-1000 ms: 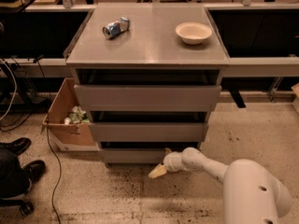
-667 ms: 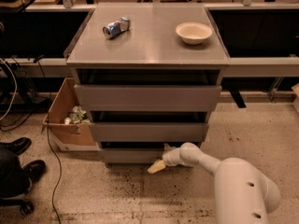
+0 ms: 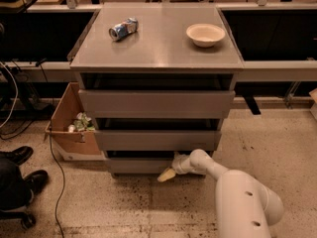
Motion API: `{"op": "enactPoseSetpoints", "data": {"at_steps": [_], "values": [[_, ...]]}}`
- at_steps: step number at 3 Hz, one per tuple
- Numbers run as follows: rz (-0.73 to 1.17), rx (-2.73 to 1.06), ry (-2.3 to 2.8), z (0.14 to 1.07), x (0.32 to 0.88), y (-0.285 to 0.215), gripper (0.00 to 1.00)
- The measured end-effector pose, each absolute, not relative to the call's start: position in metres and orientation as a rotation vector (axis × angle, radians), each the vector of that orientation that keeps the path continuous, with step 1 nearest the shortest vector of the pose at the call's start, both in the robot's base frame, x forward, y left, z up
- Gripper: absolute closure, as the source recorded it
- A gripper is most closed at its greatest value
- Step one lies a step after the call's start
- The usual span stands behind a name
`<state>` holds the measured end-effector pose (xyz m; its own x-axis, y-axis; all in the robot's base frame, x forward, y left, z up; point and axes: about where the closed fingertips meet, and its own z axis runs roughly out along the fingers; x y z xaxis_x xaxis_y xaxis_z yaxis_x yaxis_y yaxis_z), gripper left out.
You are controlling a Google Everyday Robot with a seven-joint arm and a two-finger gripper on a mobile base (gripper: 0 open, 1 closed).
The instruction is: Open bottom drawer
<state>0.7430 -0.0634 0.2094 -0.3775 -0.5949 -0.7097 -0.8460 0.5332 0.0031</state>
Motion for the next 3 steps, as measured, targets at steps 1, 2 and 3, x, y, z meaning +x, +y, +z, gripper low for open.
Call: {"op": "enactPoseSetpoints", "data": {"at_steps": [1, 2, 3], "values": [[0.486, -1.209, 2.137, 0.1902, 0.7488, -0.0632, 0.23], [0.492, -1.23, 2.155, 0.1841, 0.7456, -0.064, 0.47], [0.492, -1.23, 2.155, 0.1899, 0.7456, -0.0642, 0.7]]}}
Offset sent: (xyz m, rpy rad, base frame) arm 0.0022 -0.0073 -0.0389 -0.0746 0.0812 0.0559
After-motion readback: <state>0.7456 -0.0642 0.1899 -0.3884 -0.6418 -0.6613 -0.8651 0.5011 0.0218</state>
